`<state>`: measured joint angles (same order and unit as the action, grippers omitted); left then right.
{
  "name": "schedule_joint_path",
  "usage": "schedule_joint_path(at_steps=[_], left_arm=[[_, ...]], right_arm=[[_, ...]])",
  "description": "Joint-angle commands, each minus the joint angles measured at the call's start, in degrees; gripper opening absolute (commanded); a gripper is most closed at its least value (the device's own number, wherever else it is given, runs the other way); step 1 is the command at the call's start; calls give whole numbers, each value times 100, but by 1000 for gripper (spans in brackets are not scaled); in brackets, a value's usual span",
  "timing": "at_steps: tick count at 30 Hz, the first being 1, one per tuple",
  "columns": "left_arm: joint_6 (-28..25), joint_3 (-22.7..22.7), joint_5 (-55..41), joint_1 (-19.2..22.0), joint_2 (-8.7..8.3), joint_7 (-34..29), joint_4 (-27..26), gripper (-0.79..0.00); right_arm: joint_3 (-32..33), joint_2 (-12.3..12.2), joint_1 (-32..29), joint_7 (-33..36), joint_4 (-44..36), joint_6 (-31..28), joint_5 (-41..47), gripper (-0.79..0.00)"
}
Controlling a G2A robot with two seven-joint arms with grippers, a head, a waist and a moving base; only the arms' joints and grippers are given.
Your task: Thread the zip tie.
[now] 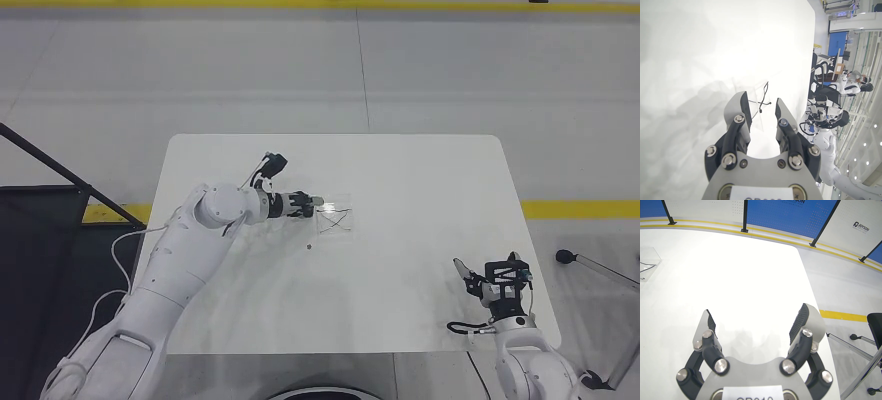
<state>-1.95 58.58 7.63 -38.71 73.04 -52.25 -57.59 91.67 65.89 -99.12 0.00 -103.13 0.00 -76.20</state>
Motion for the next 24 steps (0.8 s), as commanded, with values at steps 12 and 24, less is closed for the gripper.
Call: schedule_joint_path(at_steps=[12,24], left_arm=[[79,-79,239,-128,-25,-23,-281,-489],[188,-129,341,-126,-21,11,-328,-557]], right_arm=[[0,0,0,0,0,0,0,0],[0,0,0,0,0,0,0,0]])
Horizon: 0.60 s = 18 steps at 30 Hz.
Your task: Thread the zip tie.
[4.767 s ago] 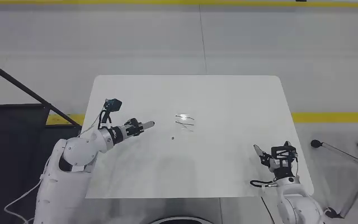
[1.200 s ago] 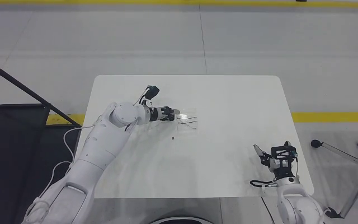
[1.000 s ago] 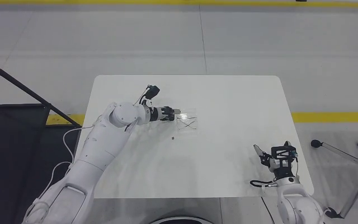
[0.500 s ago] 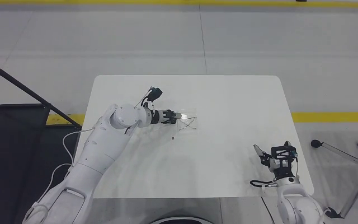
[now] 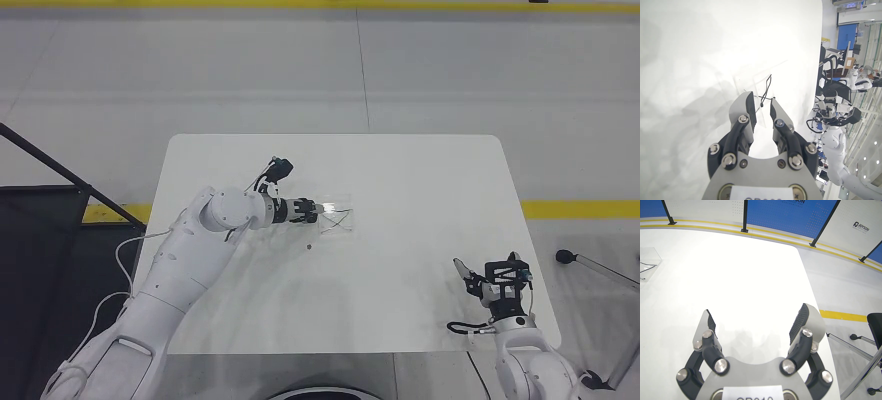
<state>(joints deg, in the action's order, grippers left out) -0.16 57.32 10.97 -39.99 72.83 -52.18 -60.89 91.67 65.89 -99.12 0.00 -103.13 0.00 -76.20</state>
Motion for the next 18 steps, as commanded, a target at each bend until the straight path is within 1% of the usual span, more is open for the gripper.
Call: schedule_joint_path(at_steps=[1,7,18], left_arm=[[13,-5,9,2,1,7,0,-566],[32,-17,25,6,3,7,-13,-588],[63,4,68,-25,-10,18,-88,-600]], right_arm=[[0,0,0,0,0,0,0,0],[0,0,0,0,0,0,0,0],[0,0,0,0,0,0,0,0]])
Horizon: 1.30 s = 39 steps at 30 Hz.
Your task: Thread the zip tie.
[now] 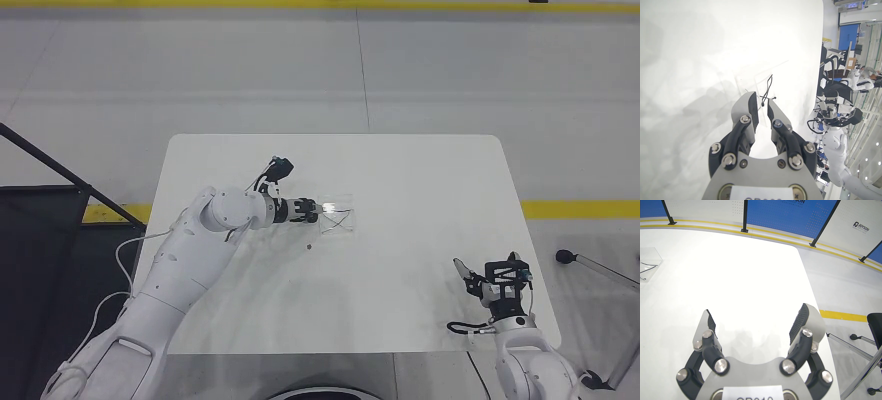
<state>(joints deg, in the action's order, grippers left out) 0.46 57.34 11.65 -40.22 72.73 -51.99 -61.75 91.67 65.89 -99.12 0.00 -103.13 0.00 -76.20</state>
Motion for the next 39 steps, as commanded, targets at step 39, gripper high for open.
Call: schedule_joint_path(at_steps=[39], left_arm=[[-105,577,-50,-387,-198,65,-740,-785]], right_arm=[[0,0,0,0,0,0,0,0]])
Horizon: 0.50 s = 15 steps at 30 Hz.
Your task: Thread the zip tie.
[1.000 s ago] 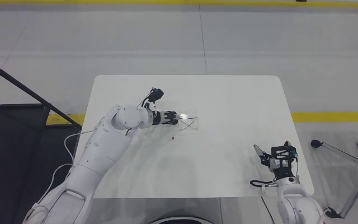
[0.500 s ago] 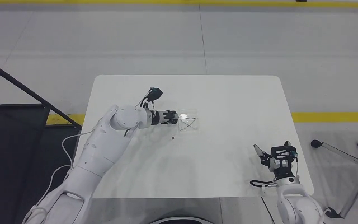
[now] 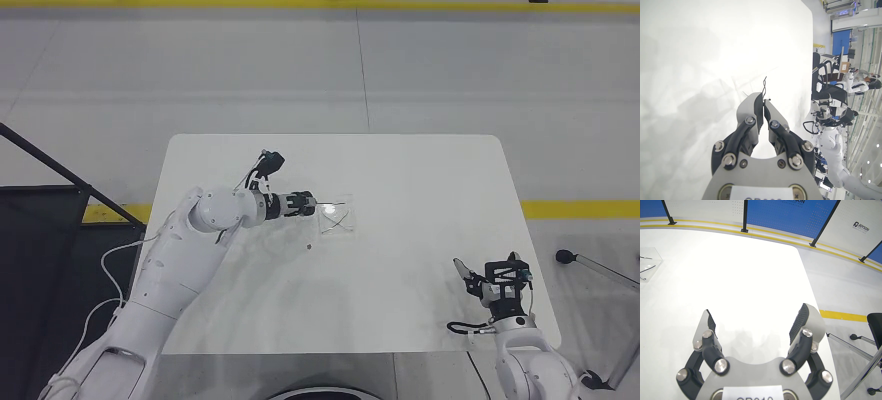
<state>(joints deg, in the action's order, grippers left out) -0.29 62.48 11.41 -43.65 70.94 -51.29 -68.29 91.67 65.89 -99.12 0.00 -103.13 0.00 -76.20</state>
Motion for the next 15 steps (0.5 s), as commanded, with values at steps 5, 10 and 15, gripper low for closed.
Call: schedule_joint_path(at_steps=[5,10,15], left_arm=[[-366,397,-115,-335,-118,28,-649,-785],[-766,666,-114,-679,-209,63,-1247,-785],[-934,788,-53,-856,-248,190,-1507,-785]], right_arm=[[26,0,71,76,-23,-83,20,0],[24,4,329,730,-216,-122,51,0],[36,20,613,1505,-587,-134,446,0]])
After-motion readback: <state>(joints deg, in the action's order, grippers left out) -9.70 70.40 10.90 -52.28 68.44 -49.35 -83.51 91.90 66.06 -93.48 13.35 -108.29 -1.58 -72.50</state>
